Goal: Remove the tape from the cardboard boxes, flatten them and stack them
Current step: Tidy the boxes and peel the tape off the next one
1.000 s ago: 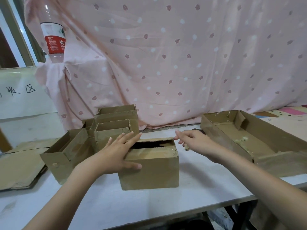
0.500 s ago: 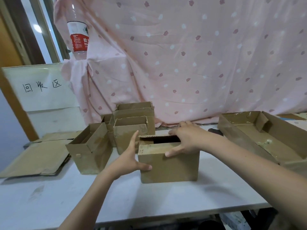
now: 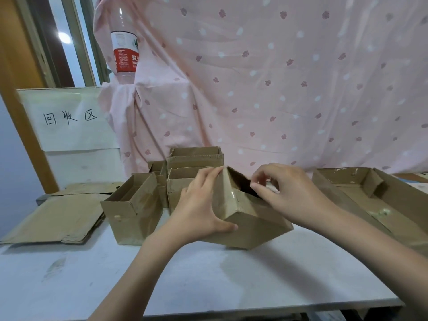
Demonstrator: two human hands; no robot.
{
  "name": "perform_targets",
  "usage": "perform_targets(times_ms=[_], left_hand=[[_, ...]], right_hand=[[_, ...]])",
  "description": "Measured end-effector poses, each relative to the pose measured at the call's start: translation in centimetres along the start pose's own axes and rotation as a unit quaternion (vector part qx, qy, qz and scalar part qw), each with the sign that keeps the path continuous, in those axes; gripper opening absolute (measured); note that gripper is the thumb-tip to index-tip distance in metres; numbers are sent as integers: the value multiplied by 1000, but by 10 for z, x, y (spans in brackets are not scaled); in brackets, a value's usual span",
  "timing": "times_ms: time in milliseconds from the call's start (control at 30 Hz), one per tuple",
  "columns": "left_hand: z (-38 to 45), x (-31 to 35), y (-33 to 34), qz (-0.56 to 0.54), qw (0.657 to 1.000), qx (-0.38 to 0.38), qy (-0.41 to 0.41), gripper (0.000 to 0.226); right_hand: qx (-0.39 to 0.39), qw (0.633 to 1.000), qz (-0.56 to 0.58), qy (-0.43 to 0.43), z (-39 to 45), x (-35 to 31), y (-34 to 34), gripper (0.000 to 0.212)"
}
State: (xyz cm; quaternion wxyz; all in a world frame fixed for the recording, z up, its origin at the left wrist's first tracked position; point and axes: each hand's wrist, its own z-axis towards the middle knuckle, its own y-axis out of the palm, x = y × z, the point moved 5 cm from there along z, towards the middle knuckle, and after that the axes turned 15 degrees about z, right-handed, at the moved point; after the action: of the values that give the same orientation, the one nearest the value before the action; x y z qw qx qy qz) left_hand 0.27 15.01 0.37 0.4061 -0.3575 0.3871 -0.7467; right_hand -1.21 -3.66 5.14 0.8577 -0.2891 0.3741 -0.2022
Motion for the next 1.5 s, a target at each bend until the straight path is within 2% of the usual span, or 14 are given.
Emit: perform_targets(times_ms=[133, 300, 500, 600, 667, 733, 800, 933, 1033, 1167, 1267, 1367, 1500], left_hand=[[1, 14, -2, 98, 994, 32, 20, 127], [-4, 24, -8, 168, 984, 46, 40, 126], [-1, 34, -17, 235, 969, 55, 61, 116], [-2, 33, -18, 238, 968, 75, 38, 118], [-4, 34, -17, 238, 967, 92, 17, 120], [-5, 37, -15, 247, 964, 102, 4, 122], [-6, 43, -10, 255, 960, 114, 4, 119], [-7, 57, 8, 249, 958, 145, 7, 106], [-7, 58, 22, 250, 957, 143, -3, 103], [-8, 53, 35, 234, 964, 124, -5, 103], [-8, 53, 39, 222, 969, 107, 10, 102], [-5, 50, 33, 171, 982, 80, -17, 96], [7, 48, 20, 50, 994, 33, -88, 76]], right_hand=[[-45, 999, -4, 29, -8, -3, 7, 9], [14, 998, 39, 41, -17, 1, -5, 12], [-2, 999, 26, 24, -28, -4, -5, 18], [-6, 994, 43, 100, -29, 7, -7, 26], [2, 967, 134, 218, -30, 20, -7, 29], [-11, 890, 272, 365, -32, 28, -1, 44], [-63, 840, 314, 438, -29, 29, 6, 56], [-102, 797, 354, 479, -16, 35, 16, 52], [-136, 785, 346, 495, -13, 42, 23, 42], [-176, 768, 320, 527, -11, 55, 30, 62], [-196, 754, 292, 555, -10, 67, 35, 59], [-183, 774, 270, 544, -4, 73, 33, 40], [-174, 858, 148, 459, 9, 65, 26, 24]])
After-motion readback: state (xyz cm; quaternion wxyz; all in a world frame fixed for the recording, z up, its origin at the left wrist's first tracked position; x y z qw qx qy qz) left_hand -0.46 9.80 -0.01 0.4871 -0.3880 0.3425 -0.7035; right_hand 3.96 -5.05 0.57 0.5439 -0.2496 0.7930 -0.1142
